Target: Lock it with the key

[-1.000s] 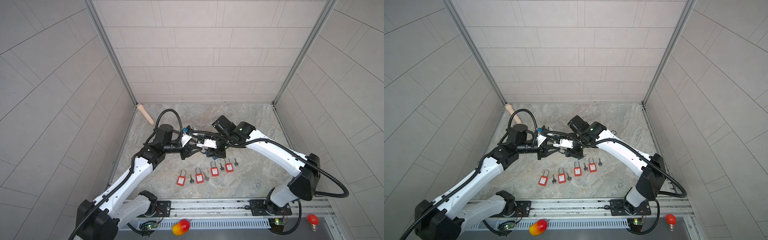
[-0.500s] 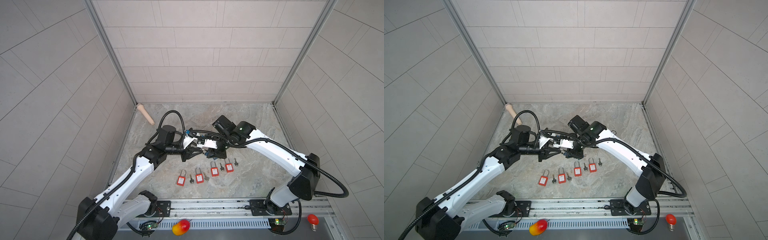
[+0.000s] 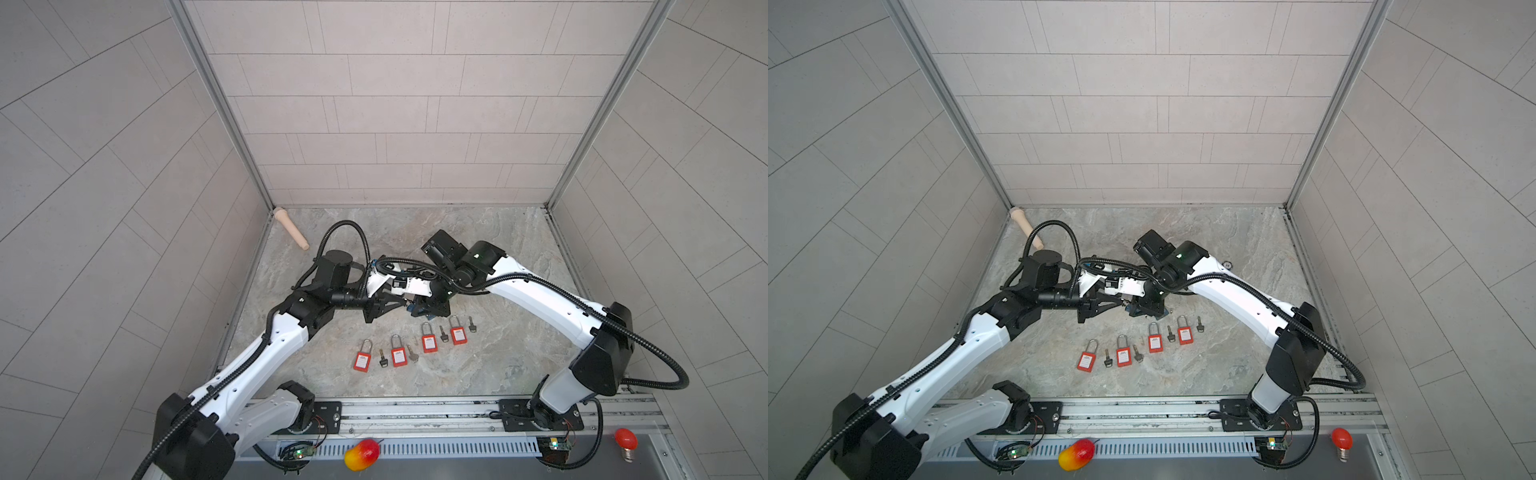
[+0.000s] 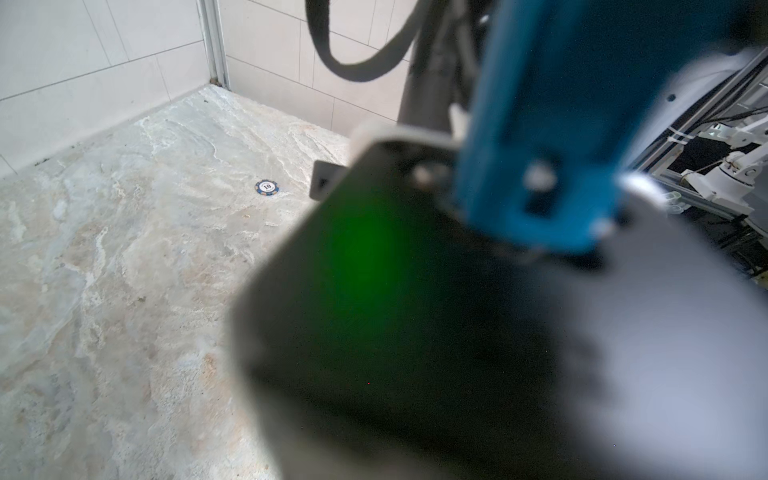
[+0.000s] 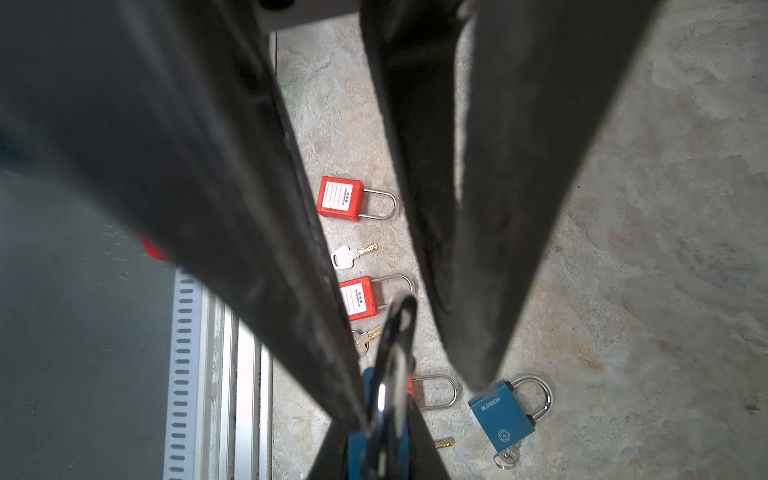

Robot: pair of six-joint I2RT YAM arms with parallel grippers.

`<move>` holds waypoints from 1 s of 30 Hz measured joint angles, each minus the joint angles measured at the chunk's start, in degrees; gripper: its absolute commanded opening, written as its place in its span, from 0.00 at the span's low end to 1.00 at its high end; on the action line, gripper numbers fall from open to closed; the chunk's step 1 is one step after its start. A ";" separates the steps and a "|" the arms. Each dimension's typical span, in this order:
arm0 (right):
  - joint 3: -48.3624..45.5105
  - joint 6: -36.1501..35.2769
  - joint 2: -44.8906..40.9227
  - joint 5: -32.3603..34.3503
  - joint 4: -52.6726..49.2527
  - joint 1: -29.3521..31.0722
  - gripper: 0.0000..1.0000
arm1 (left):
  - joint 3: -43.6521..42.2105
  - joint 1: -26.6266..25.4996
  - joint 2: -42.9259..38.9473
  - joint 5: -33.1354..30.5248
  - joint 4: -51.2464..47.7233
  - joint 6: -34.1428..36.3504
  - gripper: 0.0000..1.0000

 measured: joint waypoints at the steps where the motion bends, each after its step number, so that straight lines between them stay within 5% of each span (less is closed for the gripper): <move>1: 0.15 0.00 0.11 0.02 -0.15 0.02 0.04 | 0.00 -0.07 0.00 0.22 0.09 -0.02 0.13; 14: 3.58 -2.23 1.25 1.01 -3.98 -0.59 0.11 | -0.02 -0.26 0.28 1.84 1.99 -0.37 0.00; 20: 5.51 -3.63 1.97 -0.26 -5.92 -1.70 0.45 | -0.04 -0.26 0.11 1.14 3.34 -0.39 0.00; 30: 3.19 -3.30 -0.42 -0.02 -6.45 -4.26 0.57 | -0.48 -0.31 0.09 -0.11 3.96 -0.37 0.00</move>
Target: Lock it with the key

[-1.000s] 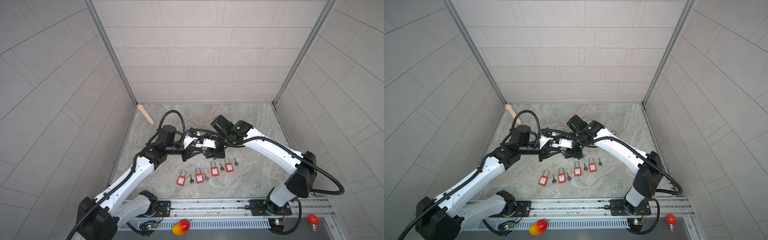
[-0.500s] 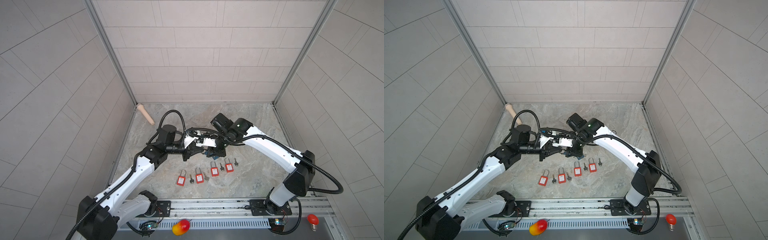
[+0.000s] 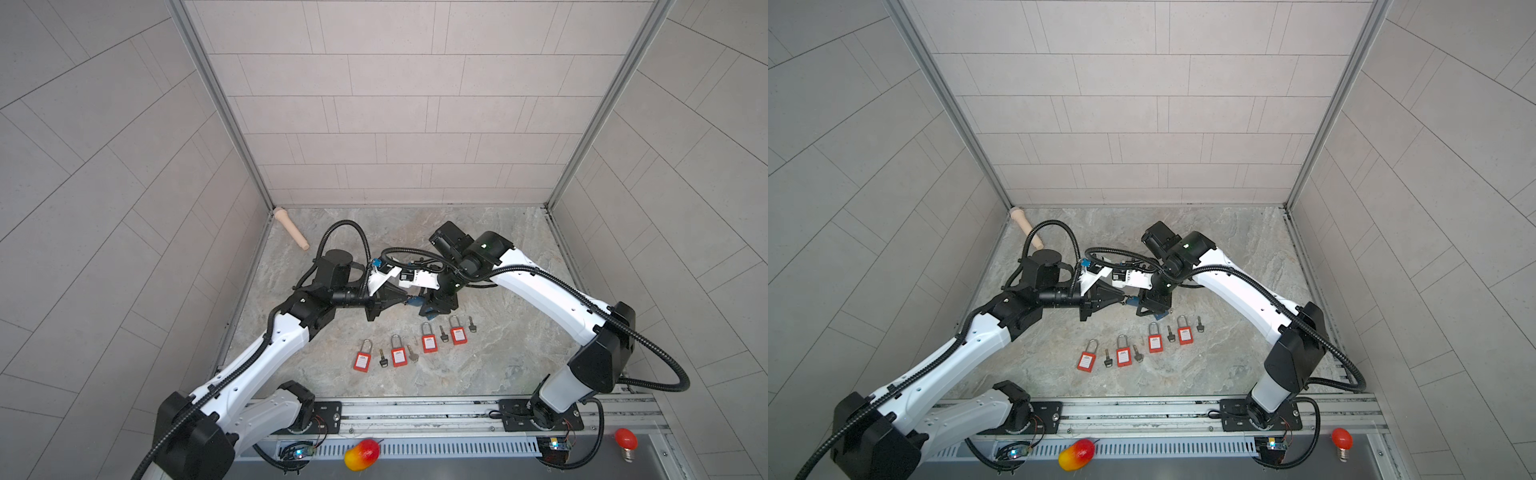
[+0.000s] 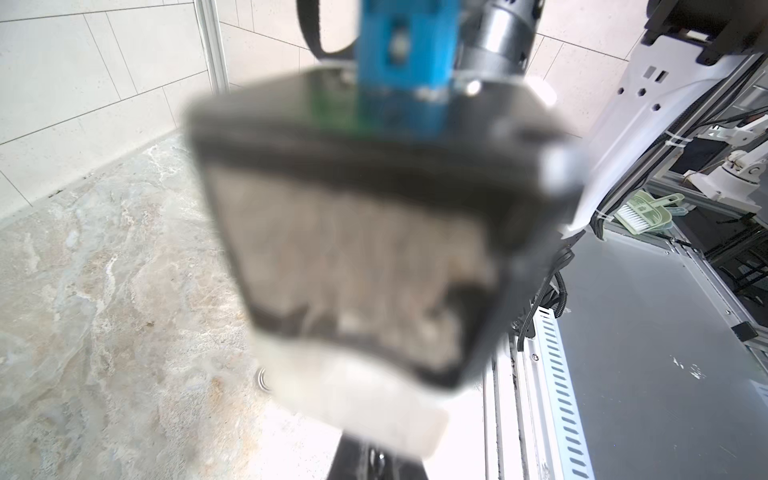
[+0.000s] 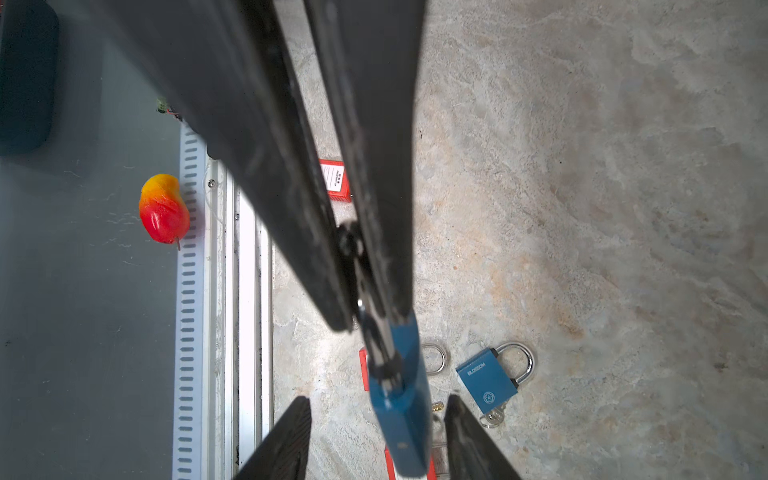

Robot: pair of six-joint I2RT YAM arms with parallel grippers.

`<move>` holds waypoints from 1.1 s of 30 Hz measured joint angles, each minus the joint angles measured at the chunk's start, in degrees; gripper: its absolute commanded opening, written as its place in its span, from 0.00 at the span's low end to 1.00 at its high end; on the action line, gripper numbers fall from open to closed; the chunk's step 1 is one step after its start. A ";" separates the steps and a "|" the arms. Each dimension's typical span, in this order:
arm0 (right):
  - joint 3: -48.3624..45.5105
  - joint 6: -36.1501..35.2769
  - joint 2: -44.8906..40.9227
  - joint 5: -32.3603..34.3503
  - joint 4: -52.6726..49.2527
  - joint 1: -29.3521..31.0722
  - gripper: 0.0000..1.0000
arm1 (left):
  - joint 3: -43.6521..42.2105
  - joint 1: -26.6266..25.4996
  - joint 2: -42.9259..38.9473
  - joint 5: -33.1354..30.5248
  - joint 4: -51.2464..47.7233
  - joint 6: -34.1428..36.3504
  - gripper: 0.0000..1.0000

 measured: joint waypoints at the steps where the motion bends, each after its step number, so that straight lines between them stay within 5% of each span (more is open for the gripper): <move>1: -0.61 0.04 -0.79 0.09 0.11 -0.42 0.58 | 0.00 0.00 0.00 0.02 0.11 -0.07 0.00; 13: -5.05 0.09 -2.84 -3.63 5.11 -1.92 0.53 | 0.00 -1.22 0.02 0.35 2.67 -1.18 0.00; 29: -4.98 -0.55 -0.96 -8.50 5.81 -1.79 0.18 | 0.00 -1.70 0.11 0.04 3.56 -1.64 0.00; 31: -5.18 -0.90 -0.96 -8.70 5.35 -1.55 0.14 | 0.00 -1.70 0.15 0.02 3.39 -1.66 0.04; 33: -5.29 -1.11 -0.96 -8.90 5.22 -1.55 0.13 | 0.02 -1.73 0.15 -0.09 3.08 -1.44 0.19</move>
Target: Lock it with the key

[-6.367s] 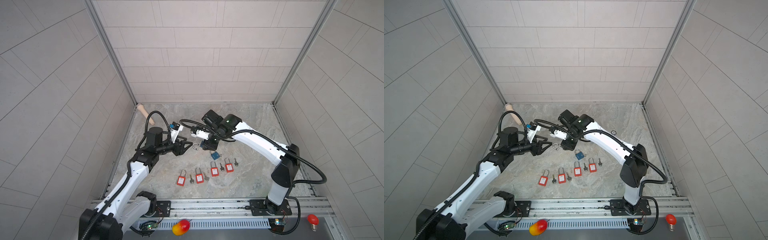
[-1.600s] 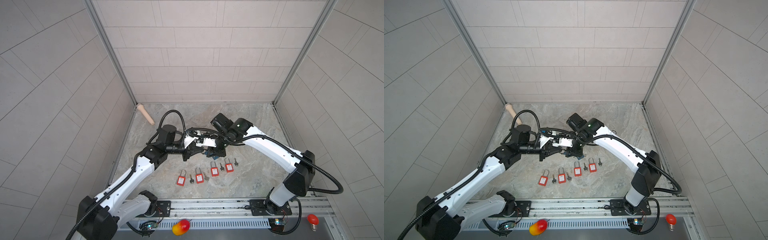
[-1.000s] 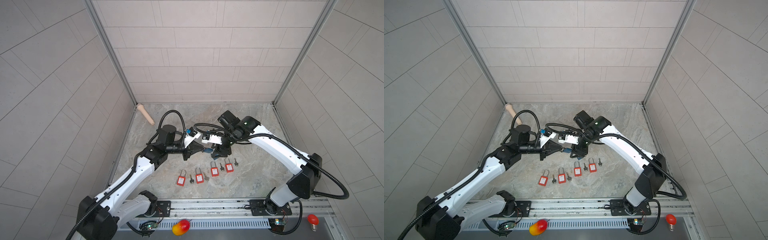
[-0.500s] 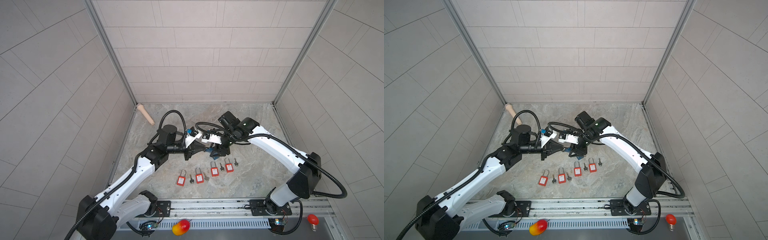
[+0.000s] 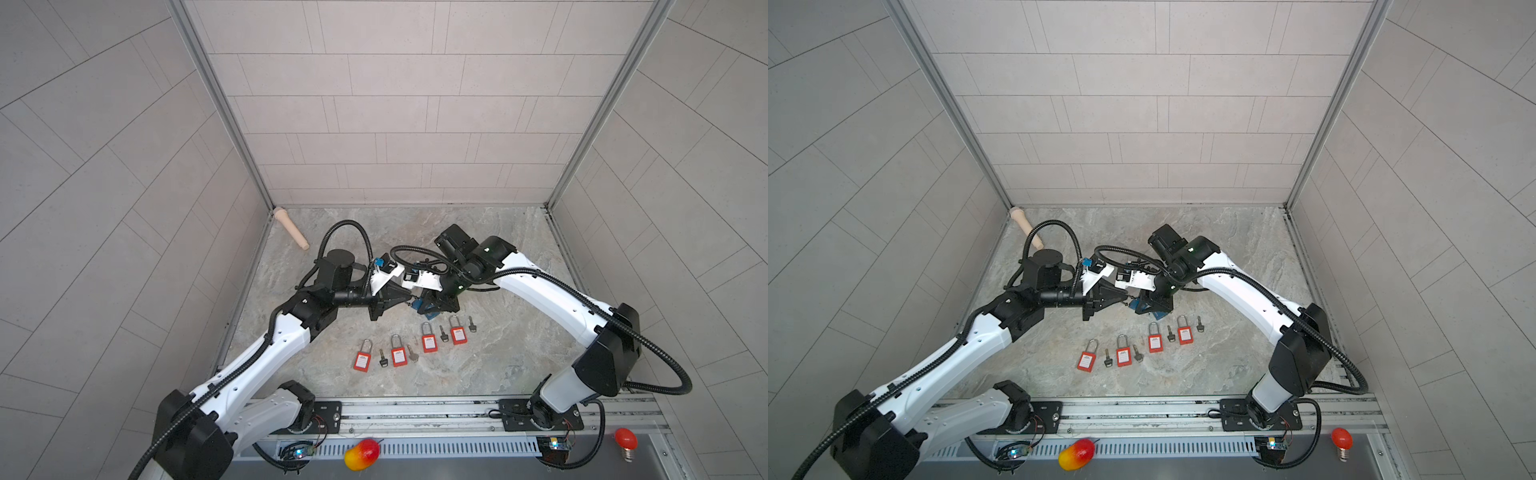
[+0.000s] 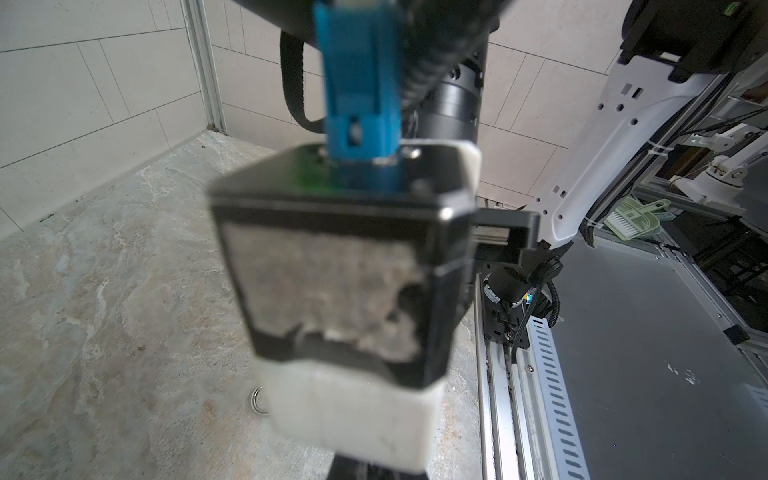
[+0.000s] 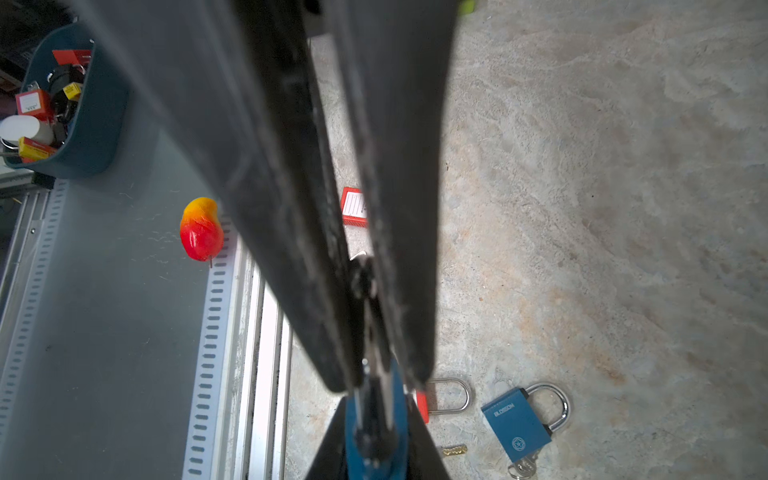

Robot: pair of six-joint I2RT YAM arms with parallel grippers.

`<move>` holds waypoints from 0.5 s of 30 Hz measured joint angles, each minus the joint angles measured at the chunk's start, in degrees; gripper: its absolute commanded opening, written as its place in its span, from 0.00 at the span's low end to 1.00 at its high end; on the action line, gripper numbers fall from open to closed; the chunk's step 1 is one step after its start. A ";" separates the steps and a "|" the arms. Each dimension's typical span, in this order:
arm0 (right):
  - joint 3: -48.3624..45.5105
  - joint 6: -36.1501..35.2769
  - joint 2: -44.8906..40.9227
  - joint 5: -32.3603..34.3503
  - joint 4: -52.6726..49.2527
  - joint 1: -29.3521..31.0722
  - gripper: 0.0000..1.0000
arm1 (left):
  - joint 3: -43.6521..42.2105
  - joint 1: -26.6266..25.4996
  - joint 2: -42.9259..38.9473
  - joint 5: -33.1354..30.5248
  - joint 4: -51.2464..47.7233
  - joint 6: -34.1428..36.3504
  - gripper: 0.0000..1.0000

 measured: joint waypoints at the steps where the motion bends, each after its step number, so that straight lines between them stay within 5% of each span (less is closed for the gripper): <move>1: 0.00 0.13 -0.02 -0.11 -0.04 0.00 0.12 | 0.04 0.00 0.00 -0.15 -0.33 0.15 0.26; 6: -0.07 0.42 -0.02 -0.35 -0.31 -0.02 0.10 | 1.66 0.00 -0.02 -1.40 -5.60 4.02 0.31; 15: -0.07 0.42 -0.02 -0.79 -0.76 0.00 0.08 | 3.41 -0.28 0.55 -1.20 -9.46 6.93 0.21</move>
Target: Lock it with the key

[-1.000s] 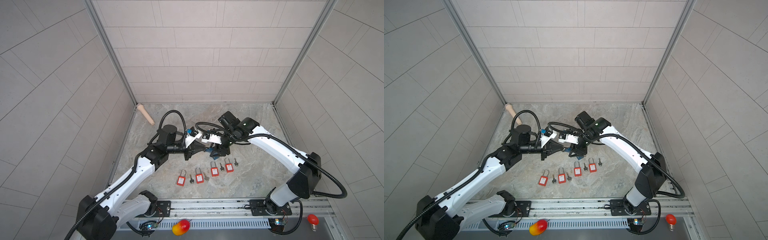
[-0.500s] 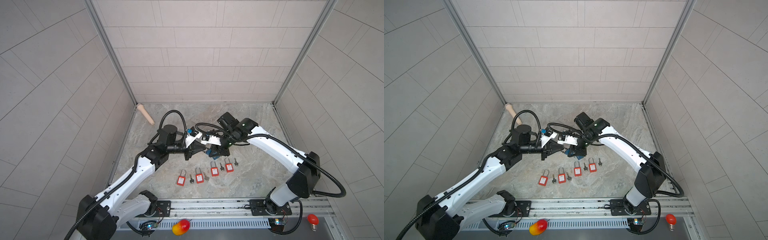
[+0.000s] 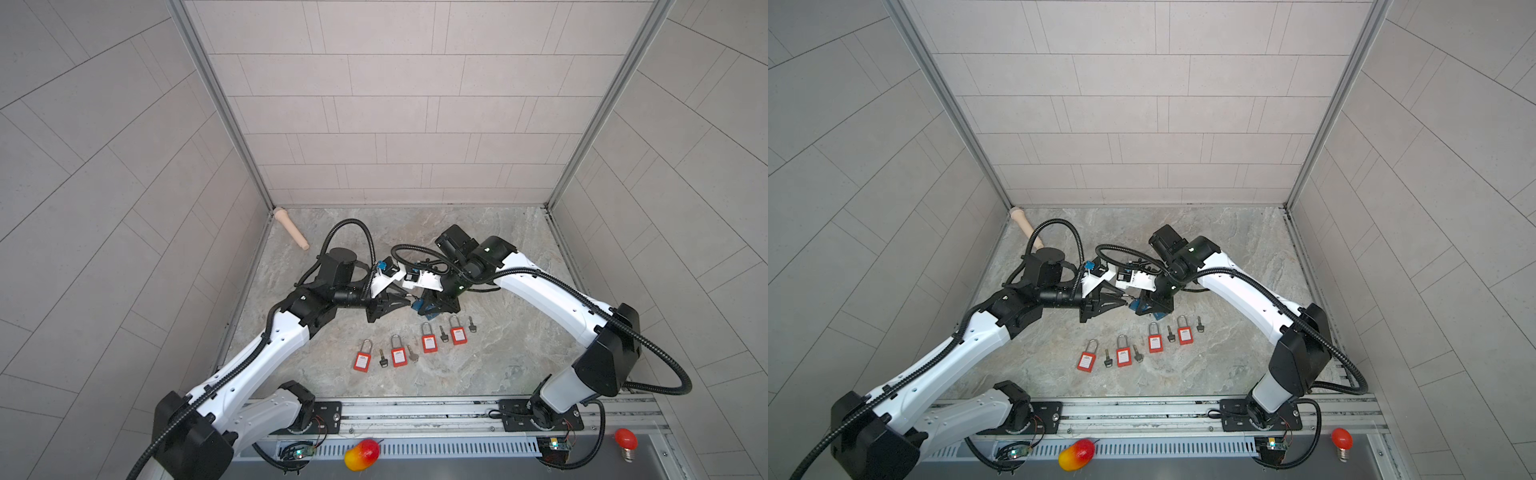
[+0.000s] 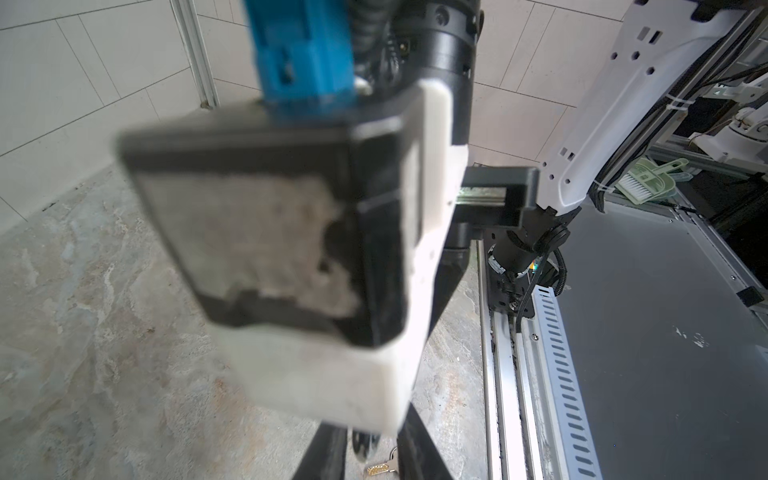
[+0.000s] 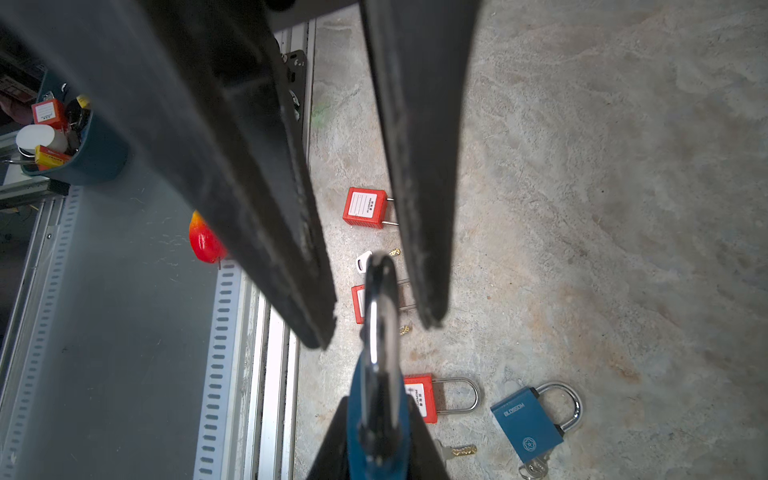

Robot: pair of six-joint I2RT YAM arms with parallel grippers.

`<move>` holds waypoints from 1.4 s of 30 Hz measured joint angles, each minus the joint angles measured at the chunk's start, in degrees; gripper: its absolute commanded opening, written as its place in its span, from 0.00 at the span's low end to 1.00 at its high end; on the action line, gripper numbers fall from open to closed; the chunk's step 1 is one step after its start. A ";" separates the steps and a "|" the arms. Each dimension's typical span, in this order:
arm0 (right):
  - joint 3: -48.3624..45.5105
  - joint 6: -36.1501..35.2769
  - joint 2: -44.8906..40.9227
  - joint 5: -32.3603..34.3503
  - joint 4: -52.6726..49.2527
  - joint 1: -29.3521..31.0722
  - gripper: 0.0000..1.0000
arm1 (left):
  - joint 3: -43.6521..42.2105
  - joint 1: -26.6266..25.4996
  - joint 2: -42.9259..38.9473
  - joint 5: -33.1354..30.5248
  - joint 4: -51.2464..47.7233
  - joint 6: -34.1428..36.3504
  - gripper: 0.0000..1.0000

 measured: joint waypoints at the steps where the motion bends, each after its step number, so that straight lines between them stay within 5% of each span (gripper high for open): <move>1: 0.00 -0.02 0.00 -0.02 -0.11 0.02 0.07 | 0.02 -0.07 0.13 0.02 -0.17 0.02 0.18; 9: 0.07 -0.68 0.00 -1.16 -1.60 0.37 0.04 | 0.37 -0.35 0.66 0.33 -0.94 0.42 0.00; 28: 2.27 -3.10 0.02 -0.79 -4.15 0.07 0.00 | -0.11 -2.40 0.07 -1.33 2.19 0.20 0.00; 42: 3.69 -3.67 -0.26 5.44 -3.30 0.33 0.00 | -2.05 -3.17 1.11 -2.75 9.31 -4.79 0.00</move>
